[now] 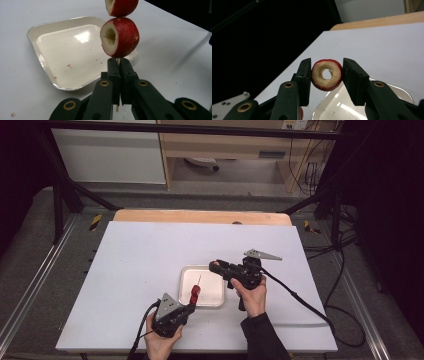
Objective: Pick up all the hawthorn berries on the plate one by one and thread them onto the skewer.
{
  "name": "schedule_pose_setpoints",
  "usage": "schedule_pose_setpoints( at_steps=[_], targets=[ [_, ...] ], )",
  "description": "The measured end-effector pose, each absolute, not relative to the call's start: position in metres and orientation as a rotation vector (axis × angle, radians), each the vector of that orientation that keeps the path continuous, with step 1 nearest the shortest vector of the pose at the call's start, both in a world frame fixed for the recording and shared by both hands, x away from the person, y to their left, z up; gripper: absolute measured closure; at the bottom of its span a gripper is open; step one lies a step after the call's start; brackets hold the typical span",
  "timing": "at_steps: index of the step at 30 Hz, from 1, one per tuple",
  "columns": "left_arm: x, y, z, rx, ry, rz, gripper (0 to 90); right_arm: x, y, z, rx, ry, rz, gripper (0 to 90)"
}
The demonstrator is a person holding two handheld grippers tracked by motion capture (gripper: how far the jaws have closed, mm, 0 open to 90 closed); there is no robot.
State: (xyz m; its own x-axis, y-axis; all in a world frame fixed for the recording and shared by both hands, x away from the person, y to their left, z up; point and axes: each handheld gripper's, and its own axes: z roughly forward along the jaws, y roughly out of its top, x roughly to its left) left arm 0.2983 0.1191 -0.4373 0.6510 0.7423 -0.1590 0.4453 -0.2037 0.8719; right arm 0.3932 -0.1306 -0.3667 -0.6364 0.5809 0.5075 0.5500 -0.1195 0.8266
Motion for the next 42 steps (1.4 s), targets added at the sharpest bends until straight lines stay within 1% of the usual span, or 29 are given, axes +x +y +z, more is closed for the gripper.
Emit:
schedule_pose_setpoints(
  at_steps=[7, 20, 42],
  targets=[
    [0.298, 0.109, -0.436, 1.830, 0.957, 0.342, 88.6, 0.388, -0.129, -0.365, 1.292, 1.975, 2.029, 60.3],
    [0.301, 0.096, -0.435, 1.797, 0.988, 0.285, 88.5, 0.383, -0.121, -0.373, 1.226, 1.907, 2.070, 60.3],
    [0.303, 0.096, -0.434, 1.753, 1.020, 0.229, 88.6, 0.379, -0.118, -0.377, 1.165, 1.922, 2.062, 60.3]
  ],
)
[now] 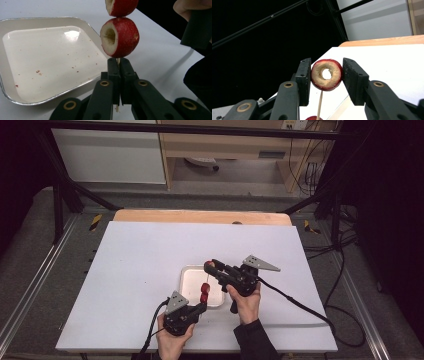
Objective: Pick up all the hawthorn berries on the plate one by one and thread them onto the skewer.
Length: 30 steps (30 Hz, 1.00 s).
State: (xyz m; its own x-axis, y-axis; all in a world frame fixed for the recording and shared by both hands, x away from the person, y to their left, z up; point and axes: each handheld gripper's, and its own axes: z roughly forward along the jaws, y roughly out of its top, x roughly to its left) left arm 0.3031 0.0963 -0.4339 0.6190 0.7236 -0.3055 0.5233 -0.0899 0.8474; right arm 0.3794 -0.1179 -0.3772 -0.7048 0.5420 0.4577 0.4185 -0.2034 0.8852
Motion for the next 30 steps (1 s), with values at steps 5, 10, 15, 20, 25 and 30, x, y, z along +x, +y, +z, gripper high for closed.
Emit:
schedule_pose_setpoints(
  at_steps=[5, 10, 15, 20, 25, 30],
  targets=[
    [0.3033, 0.0967, -0.4333, 1.736, 1.032, 0.200, 88.6, 0.3786, -0.1165, -0.3805, 1.141, 1.951, 2.039, 60.3],
    [0.3042, 0.0958, -0.4345, 1.728, 1.047, 0.174, 88.6, 0.3766, -0.1152, -0.3823, 1.119, 1.961, 2.030, 60.4],
    [0.3043, 0.0956, -0.4361, 1.724, 1.051, 0.174, 88.7, 0.3739, -0.1146, -0.3839, 1.105, 1.978, 2.014, 60.4],
    [0.3048, 0.0961, -0.4366, 1.721, 1.044, 0.180, 88.7, 0.3731, -0.1160, -0.3825, 1.115, 1.988, 2.011, 60.5],
    [0.3057, 0.0968, -0.4386, 1.720, 1.025, 0.164, 88.7, 0.3732, -0.1170, -0.3822, 1.124, 1.995, 2.020, 60.6],
    [0.3071, 0.1051, -0.4420, 1.677, 0.982, 0.111, 88.8, 0.3738, -0.1189, -0.3820, 1.116, 2.006, 2.062, 60.7]
  ],
)
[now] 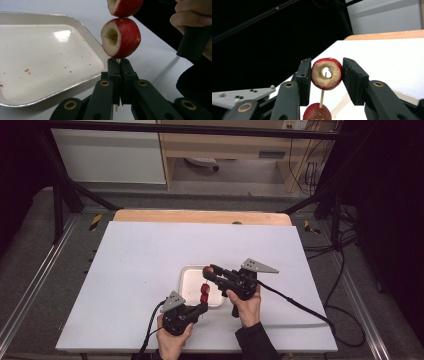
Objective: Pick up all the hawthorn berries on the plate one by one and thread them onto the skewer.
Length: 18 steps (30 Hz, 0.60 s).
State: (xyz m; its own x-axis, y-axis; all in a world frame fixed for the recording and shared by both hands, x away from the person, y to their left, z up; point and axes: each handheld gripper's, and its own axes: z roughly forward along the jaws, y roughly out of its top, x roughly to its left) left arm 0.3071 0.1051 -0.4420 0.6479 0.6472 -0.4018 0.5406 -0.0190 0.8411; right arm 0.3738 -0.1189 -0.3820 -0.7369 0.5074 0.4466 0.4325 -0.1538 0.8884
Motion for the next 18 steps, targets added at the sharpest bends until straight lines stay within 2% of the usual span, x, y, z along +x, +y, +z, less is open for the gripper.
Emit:
schedule_pose_setpoints(
  at_steps=[3, 18],
  targets=[
    [0.3076, 0.1106, -0.4426, 1.650, 0.961, 0.085, 88.8, 0.3752, -0.1233, -0.3820, 1.126, 2.006, 2.092, 60.7],
    [0.3091, 0.1091, -0.4410, 1.714, 0.929, 0.122, 88.9, 0.3745, -0.1256, -0.3846, 1.084, 2.082, 2.088, 60.9]
  ],
)
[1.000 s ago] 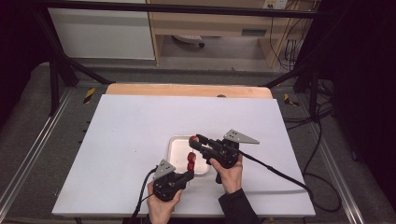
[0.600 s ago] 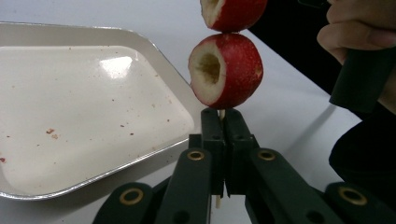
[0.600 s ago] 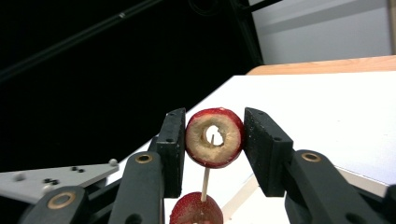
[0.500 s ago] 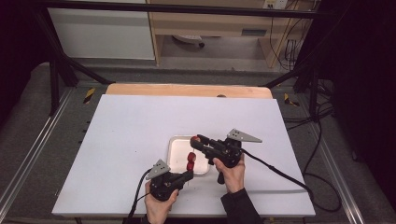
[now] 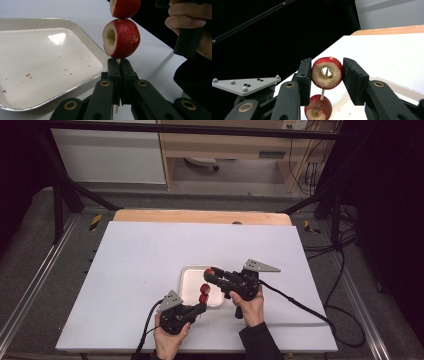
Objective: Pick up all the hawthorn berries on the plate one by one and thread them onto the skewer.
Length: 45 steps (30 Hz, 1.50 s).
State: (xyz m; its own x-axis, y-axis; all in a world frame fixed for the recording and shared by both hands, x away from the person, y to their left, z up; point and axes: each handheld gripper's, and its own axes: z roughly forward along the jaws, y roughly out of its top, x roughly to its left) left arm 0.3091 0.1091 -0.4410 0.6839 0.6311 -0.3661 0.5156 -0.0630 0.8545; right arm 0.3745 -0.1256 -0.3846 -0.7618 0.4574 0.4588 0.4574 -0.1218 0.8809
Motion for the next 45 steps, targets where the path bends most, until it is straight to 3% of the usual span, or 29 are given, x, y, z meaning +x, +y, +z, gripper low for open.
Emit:
schedule_pose_setpoints(
  at_steps=[26, 39, 41, 43, 45],
  targets=[
    [0.310, 0.111, -0.442, 1.670, 0.862, 0.072, 89.0, 0.374, -0.130, -0.387, -0.968, -2.100, -2.071, 61.0],
    [0.308, 0.109, -0.447, 1.700, 0.850, 0.190, 88.9, 0.372, -0.131, -0.387, -0.917, -2.176, -2.065, 60.7],
    [0.307, 0.111, -0.447, 1.706, 0.859, 0.228, 88.9, 0.372, -0.131, -0.387, -0.925, -2.199, -2.055, 59.0],
    [0.307, 0.115, -0.446, 1.708, 0.871, 0.248, 88.9, 0.372, -0.131, -0.387, -0.943, -2.254, -2.044, 49.5],
    [0.307, 0.118, -0.446, 1.726, 0.882, 0.284, 88.9, 0.372, -0.132, -0.385, -0.953, -2.266, -2.044, 47.1]
  ],
)
